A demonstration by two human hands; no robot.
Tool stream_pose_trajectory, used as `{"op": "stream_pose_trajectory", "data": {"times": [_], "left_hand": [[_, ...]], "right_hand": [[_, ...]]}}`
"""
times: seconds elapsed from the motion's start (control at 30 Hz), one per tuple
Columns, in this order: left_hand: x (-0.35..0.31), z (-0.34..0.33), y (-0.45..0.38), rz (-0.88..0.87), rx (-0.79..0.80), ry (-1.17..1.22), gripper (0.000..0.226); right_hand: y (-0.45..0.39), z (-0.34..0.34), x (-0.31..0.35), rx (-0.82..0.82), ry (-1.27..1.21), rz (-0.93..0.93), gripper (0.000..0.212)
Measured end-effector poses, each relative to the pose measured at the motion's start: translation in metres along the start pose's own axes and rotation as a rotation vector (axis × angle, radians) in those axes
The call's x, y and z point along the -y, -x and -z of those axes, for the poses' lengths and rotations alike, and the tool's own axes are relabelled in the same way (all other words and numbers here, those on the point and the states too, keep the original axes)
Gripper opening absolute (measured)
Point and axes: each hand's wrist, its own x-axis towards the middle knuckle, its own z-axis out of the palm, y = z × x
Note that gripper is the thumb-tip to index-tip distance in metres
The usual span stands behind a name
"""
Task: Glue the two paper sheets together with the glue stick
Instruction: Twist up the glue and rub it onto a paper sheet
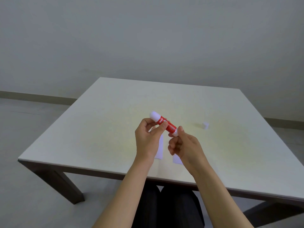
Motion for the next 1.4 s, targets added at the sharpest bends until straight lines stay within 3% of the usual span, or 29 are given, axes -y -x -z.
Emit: {"op": "stream_pose_trajectory", "data": {"times": [0.07,0.13,0.27,0.33,0.4,0.5,0.63,0.73,0.87,0.97,1.23,1.4], "left_hand": [[0.0,-0.001,0.002,0.0,0.029,-0.007,0.02],[0.001,0.0,0.001,0.017,0.012,-0.002,0.021],[0.001,0.0,0.001,0.114,0.012,0.116,0.02],[0.001,0.001,0.0,0.071,0.06,0.075,0.013],[-0.002,0.009,-0.009,-0.018,0.201,-0.084,0.015],[-0.002,0.039,-0.036,-0.081,0.433,-0.562,0.047],[0.005,0.092,-0.068,0.023,0.678,-1.138,0.072],[0.011,0.105,-0.077,0.046,0.817,-1.216,0.084],[0.021,0.098,-0.083,-0.035,0.931,-1.395,0.1],[0.027,0.096,-0.087,-0.081,0.947,-1.424,0.102],[0.035,0.101,-0.092,-0.089,0.977,-1.422,0.096],[0.031,0.098,-0.092,-0.062,0.987,-1.44,0.097]], "right_hand": [[-0.003,-0.007,0.002,-0.106,-0.137,-0.185,0.043],[-0.005,-0.01,0.003,-0.146,-0.229,-0.255,0.046],[-0.005,-0.014,0.002,0.074,-0.28,-0.105,0.046],[-0.009,-0.016,0.001,0.15,-0.345,-0.036,0.041],[-0.016,-0.016,0.002,0.08,-0.451,-0.048,0.021],[-0.029,-0.007,0.006,-0.122,-0.528,-0.08,0.011],[-0.041,0.006,0.005,-0.256,-0.231,0.045,0.013],[-0.045,-0.004,-0.002,-0.28,0.066,0.151,0.012],[-0.049,-0.021,-0.013,-0.179,0.394,0.251,0.014],[-0.051,-0.024,-0.021,-0.132,0.507,0.319,0.002],[-0.053,-0.024,-0.034,-0.068,0.557,0.292,0.006],[-0.053,-0.032,-0.036,-0.016,0.725,0.387,0.007]]}}
